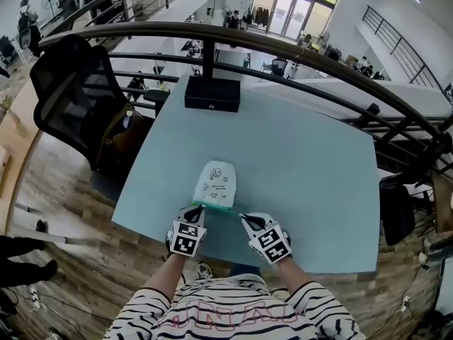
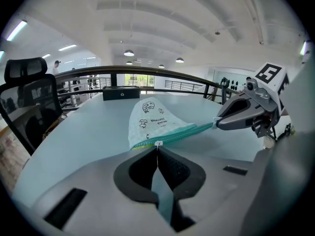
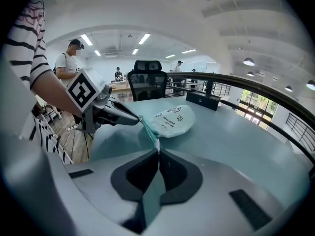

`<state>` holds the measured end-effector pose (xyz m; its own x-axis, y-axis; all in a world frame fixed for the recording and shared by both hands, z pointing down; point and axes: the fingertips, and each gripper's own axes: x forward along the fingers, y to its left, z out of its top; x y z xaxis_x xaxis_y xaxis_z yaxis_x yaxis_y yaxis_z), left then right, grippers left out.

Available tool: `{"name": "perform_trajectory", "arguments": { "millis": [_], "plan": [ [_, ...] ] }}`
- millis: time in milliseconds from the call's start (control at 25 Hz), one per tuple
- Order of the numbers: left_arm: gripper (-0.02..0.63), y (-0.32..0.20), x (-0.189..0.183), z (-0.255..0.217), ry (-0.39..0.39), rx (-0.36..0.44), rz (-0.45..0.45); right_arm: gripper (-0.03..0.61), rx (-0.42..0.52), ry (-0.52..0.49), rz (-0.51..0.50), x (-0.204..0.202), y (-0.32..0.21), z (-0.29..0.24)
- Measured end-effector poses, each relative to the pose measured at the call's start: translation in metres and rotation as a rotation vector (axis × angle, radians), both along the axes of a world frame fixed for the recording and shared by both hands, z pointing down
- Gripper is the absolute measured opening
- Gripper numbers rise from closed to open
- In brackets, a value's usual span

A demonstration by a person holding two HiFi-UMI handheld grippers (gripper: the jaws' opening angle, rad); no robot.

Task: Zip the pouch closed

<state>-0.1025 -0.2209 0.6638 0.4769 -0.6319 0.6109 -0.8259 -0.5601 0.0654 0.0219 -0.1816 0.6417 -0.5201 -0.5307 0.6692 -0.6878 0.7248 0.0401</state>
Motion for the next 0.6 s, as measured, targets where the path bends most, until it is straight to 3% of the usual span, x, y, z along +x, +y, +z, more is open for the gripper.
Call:
{"name": "perform_trajectory", "arguments": {
  "millis": [600],
  "plan": [
    [0.028, -0.015, -0.018, 0.001, -0.032, 0.004, -0.011, 0.031, 0.001, -0.010, 0.010, -0.014, -0.011, 0.001]
  ]
}}
